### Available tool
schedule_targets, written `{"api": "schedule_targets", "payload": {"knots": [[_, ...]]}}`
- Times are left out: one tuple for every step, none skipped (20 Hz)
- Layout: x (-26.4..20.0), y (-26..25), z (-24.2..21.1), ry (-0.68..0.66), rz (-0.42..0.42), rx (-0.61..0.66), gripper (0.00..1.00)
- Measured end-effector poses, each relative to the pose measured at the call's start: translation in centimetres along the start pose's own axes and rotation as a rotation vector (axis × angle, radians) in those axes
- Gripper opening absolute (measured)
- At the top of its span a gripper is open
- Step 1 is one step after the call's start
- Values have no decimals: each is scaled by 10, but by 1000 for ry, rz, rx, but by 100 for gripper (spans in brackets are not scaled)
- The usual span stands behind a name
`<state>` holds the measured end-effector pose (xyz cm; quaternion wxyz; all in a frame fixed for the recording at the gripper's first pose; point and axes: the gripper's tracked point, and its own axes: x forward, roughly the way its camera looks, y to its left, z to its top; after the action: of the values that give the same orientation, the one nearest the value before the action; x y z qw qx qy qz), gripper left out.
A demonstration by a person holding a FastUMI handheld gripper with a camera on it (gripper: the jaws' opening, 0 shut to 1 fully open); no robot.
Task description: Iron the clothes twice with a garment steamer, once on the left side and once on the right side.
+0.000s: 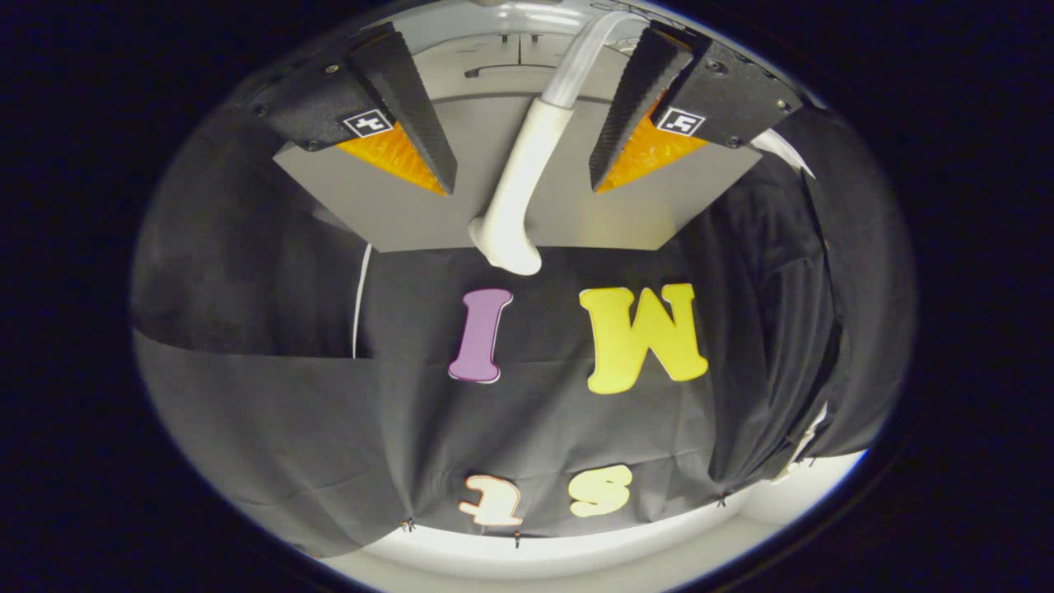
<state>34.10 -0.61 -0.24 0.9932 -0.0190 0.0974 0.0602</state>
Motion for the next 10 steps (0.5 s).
{"api": "schedule_targets", "payload": {"knots": [[13,-2,-5,23,2,5,100],[27,-2,-9,46,5,3,100],[38,1,-13,58,17,-2,100],[48,2,-17,77,27,-11,100],[57,2,-21,91,31,-19,100],[66,1,-23,101,33,-29,100],[75,3,-28,114,44,-35,100],[81,5,-33,133,56,-30,99],[87,6,-40,154,64,-20,97],[91,7,-46,180,75,-12,94]]}}
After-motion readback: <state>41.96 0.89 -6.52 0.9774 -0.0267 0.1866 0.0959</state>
